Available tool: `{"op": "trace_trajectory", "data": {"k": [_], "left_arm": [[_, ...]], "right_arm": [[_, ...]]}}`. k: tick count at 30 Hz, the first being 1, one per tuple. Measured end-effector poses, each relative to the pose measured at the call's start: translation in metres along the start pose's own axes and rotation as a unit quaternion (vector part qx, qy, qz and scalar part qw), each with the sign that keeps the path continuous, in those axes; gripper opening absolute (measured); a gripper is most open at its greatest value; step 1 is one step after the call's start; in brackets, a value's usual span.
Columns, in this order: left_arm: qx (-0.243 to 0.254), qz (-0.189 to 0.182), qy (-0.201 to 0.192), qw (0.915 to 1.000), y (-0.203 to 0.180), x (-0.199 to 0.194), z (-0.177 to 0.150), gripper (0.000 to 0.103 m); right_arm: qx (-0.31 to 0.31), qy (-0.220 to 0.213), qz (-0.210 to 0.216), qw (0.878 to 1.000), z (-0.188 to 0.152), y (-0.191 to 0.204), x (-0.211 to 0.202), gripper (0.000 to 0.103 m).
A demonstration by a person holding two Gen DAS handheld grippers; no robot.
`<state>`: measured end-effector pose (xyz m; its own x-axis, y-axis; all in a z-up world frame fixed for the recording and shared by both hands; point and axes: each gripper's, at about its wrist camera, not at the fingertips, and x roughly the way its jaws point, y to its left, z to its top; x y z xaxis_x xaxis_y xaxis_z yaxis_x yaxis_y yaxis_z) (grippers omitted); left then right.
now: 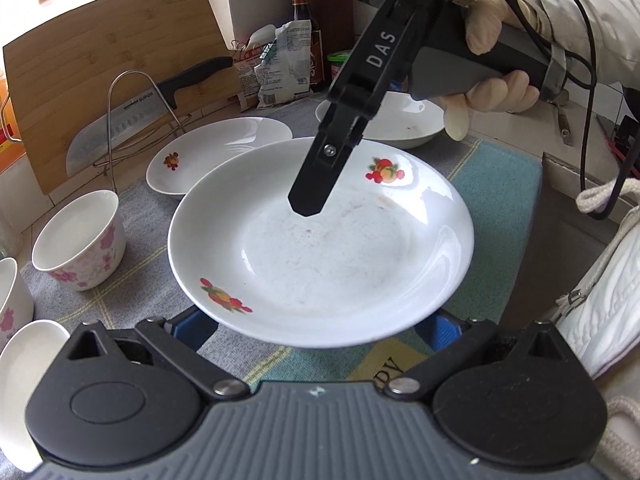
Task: Organize plates and bowls
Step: 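Tilt and hold the gripped plate up with the right gripper, then carry the gripped plate with the right gripper toward the plate by the green jar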
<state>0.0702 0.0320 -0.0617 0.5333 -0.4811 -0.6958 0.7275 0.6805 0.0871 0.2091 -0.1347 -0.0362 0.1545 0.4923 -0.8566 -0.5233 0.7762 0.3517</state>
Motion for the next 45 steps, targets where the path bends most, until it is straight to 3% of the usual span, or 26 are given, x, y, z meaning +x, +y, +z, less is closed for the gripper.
{"op": "trace_trajectory", "data": {"k": [26, 45], "left_arm": [[0.038, -0.022, 0.007, 0.999, -0.044, 0.074, 0.086, 0.103], [0.051, -0.038, 0.021, 0.9978, -0.043, 0.124, 0.12, 0.103]], "right_arm": [[0.023, -0.048, -0.02, 0.998, -0.033, -0.106, -0.075, 0.103], [0.055, -0.058, -0.032, 0.996, -0.038, -0.172, -0.081, 0.103]]}}
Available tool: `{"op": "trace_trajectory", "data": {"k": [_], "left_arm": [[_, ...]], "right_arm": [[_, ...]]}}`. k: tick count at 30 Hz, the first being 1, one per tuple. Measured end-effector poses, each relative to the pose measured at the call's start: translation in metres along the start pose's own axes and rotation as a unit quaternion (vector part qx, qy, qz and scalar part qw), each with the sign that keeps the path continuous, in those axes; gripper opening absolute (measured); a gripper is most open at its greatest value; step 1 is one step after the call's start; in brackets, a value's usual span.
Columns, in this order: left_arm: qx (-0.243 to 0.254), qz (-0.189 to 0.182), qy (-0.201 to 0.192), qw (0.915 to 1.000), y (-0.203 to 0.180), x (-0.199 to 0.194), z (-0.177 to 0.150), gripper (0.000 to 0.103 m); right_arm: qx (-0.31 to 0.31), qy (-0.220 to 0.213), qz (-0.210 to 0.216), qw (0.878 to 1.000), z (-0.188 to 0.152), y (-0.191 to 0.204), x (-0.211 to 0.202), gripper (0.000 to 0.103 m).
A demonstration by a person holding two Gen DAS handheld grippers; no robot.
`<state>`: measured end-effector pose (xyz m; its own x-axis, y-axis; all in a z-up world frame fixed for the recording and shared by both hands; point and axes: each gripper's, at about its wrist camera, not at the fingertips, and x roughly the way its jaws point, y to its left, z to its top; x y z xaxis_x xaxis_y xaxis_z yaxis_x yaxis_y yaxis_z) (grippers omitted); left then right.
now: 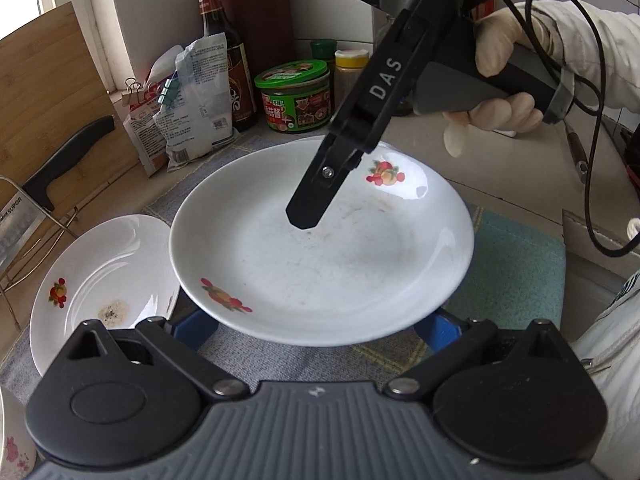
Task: Organize plates and bowls
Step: 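Carry the gripped plate with the right gripper toward the plate by the green jar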
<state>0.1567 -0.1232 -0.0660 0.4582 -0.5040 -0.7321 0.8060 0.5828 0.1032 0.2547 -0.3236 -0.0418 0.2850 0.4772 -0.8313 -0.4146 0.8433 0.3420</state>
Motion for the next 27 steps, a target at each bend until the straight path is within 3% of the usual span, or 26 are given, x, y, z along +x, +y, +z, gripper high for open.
{"op": "trace_trajectory", "data": {"k": [27], "left_arm": [[0.025, -0.001, 0.017, 0.9995, 0.008, 0.027, 0.016, 0.103]], "right_arm": [[0.03, -0.002, -0.008, 1.0, -0.003, -0.034, 0.008, 0.103]]}}
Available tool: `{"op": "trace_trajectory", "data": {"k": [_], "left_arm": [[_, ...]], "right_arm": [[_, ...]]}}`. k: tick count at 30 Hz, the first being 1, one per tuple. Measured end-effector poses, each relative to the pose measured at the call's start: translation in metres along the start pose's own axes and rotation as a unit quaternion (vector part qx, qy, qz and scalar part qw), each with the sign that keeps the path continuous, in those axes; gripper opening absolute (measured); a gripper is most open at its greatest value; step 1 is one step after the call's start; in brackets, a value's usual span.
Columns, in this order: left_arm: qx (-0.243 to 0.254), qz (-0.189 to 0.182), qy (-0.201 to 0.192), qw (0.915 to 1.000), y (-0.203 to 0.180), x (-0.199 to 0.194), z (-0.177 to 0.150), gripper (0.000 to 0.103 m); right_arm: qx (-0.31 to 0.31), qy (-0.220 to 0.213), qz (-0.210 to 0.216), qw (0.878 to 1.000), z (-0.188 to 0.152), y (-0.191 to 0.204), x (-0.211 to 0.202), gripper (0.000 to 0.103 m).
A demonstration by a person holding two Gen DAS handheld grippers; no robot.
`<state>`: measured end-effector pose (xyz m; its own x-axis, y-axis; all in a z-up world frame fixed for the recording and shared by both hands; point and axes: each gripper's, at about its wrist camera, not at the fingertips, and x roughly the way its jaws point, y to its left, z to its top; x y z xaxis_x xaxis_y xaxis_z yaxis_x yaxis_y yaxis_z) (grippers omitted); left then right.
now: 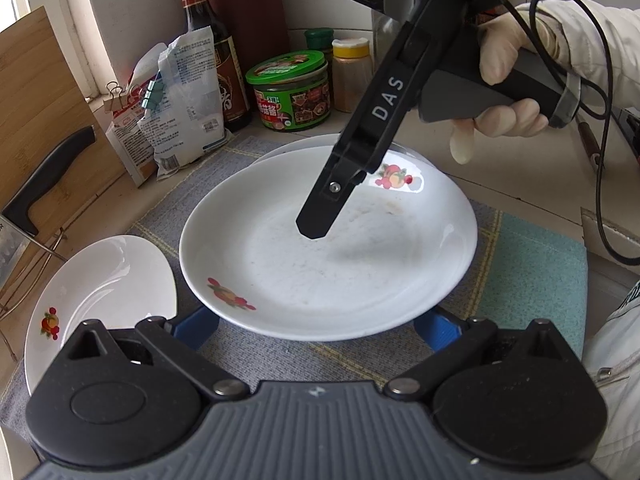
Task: Organize plates and bowls
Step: 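Carry the gripped plate with the right gripper toward the plate by the green jar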
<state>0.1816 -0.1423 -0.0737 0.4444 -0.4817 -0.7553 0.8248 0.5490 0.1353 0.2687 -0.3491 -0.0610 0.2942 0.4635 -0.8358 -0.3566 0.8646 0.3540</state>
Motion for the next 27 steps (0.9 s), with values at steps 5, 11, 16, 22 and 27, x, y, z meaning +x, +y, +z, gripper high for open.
{"op": "trace_trajectory", "data": {"k": [5, 11, 16, 22, 27], "left_arm": [[0.013, 0.002, 0.003, 0.9999, -0.003, 0.004, 0.004, 0.103], [0.025, 0.006, 0.009, 0.9996, -0.004, 0.011, 0.01, 0.102], [0.04, 0.006, 0.011, 0.9991, -0.004, 0.014, 0.01, 0.102], [0.054, 0.007, 0.01, 0.9985, -0.005, 0.013, 0.009, 0.102], [0.049, 0.007, 0.008, 0.9987, -0.005, 0.012, 0.009, 0.102]], "right_arm": [[0.003, 0.001, -0.001, 1.0, -0.002, -0.004, -0.002, 0.103], [0.014, 0.002, -0.004, 1.0, -0.007, -0.01, -0.004, 0.103], [0.024, 0.0, -0.007, 1.0, -0.011, -0.015, -0.009, 0.103], [0.028, 0.0, -0.014, 1.0, -0.015, -0.015, -0.015, 0.103], [0.036, -0.002, -0.02, 0.999, -0.019, -0.014, -0.02, 0.103]]}}
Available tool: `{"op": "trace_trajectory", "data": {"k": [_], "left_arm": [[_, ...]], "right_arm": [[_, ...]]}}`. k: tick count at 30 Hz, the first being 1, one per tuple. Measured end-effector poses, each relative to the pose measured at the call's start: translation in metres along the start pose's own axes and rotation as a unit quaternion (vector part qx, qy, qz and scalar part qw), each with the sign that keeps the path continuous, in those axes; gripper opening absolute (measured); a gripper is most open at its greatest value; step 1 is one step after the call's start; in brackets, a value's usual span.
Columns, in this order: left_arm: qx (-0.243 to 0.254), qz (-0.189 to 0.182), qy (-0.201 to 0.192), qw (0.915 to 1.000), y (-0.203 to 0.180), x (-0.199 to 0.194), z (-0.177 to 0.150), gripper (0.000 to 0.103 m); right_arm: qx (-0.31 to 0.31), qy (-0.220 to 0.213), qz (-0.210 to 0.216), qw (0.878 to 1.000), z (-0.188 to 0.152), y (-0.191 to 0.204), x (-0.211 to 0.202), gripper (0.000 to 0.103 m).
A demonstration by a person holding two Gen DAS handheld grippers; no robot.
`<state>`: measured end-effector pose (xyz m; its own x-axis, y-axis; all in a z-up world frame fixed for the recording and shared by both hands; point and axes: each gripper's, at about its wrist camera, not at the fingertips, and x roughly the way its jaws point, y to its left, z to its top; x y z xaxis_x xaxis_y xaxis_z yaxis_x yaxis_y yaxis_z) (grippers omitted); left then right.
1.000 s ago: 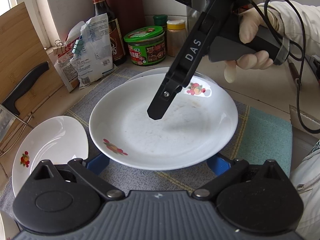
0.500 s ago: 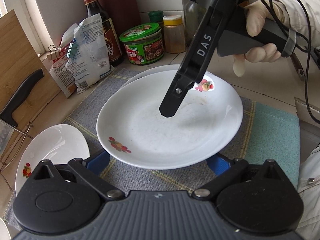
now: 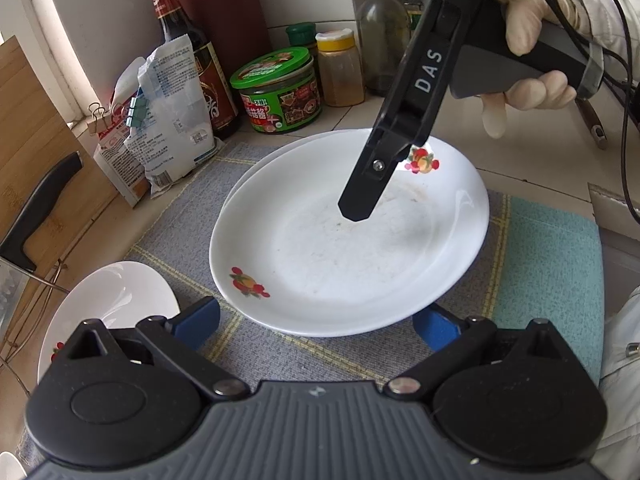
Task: Organize plates and bowls
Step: 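Carry the gripped plate with the right gripper toward the plate by the green jar, then lower the plate onto the other fruit-decal plate and open the right gripper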
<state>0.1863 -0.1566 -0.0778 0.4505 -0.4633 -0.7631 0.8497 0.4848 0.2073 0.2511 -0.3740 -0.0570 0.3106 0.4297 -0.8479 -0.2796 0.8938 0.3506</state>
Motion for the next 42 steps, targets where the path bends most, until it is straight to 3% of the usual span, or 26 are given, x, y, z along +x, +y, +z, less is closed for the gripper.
{"op": "trace_trajectory", "data": {"k": [26, 37, 42], "left_arm": [[-0.029, 0.007, -0.036, 0.9989, -0.006, -0.02, -0.007, 0.102], [-0.07, 0.022, -0.048, 0.9961, -0.005, -0.038, -0.016, 0.102], [-0.097, 0.037, -0.057, 0.9929, -0.002, -0.048, -0.02, 0.102]], "right_arm": [[0.007, -0.013, -0.054, 0.998, -0.01, 0.013, -0.02, 0.103], [-0.012, -0.011, -0.107, 0.994, -0.019, 0.019, -0.02, 0.103], [-0.037, -0.033, -0.113, 0.992, -0.023, 0.028, -0.029, 0.103]]}}
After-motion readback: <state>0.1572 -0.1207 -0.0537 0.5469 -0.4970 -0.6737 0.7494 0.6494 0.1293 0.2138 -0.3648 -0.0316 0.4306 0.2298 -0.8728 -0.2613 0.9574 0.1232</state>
